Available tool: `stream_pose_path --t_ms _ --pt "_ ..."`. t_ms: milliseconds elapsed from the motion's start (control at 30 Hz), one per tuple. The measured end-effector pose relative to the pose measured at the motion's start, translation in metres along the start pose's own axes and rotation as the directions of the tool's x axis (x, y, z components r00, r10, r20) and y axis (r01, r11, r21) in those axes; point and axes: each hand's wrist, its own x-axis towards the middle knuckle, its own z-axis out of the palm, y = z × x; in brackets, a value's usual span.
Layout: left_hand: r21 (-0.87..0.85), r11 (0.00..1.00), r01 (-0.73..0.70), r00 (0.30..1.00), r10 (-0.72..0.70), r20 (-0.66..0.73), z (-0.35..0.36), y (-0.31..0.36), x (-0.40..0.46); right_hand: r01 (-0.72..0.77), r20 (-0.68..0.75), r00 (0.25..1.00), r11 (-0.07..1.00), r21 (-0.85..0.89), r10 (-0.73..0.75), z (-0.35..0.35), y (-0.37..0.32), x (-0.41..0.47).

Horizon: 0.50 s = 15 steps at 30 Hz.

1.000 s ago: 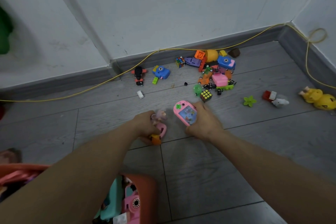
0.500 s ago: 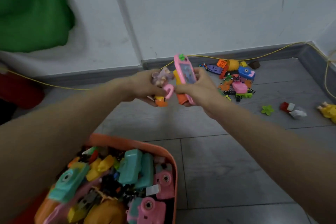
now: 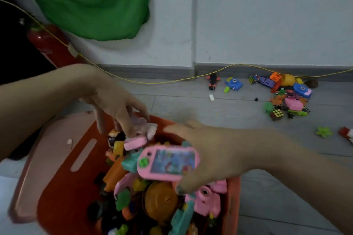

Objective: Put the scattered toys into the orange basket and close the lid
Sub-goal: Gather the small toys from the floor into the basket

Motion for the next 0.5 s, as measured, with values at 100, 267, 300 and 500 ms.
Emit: stream_pose_path --t_ms 100,267,300,500 --pt "0.208 0.975 0.082 0.993 -0.062 -0.099 -0.006 0.013 0.005 -0.017 -0.003 1.000 0.998 -0.061 0.017 -0.001 -0.001 0.002" --pt "0.338 0.941 0.002 0.963 0.089 -0.253 -0.019 0.056 0.007 -0.146 -0.225 0.955 0.968 0.206 0.192 -0.017 0.024 0.007" --pt "0.331 0.941 -0.064 0.950 0.159 -0.268 -0.020 0.071 0.012 -0.151 -0.262 0.937 0.945 0.290 0.230 -0.019 0.034 0.004" --pt "0.170 0.891 -0.420 0.841 0.453 -0.295 -0.003 0.159 0.065 -0.284 -0.298 0.814 0.789 0.545 0.499 -0.014 0.113 -0.019"
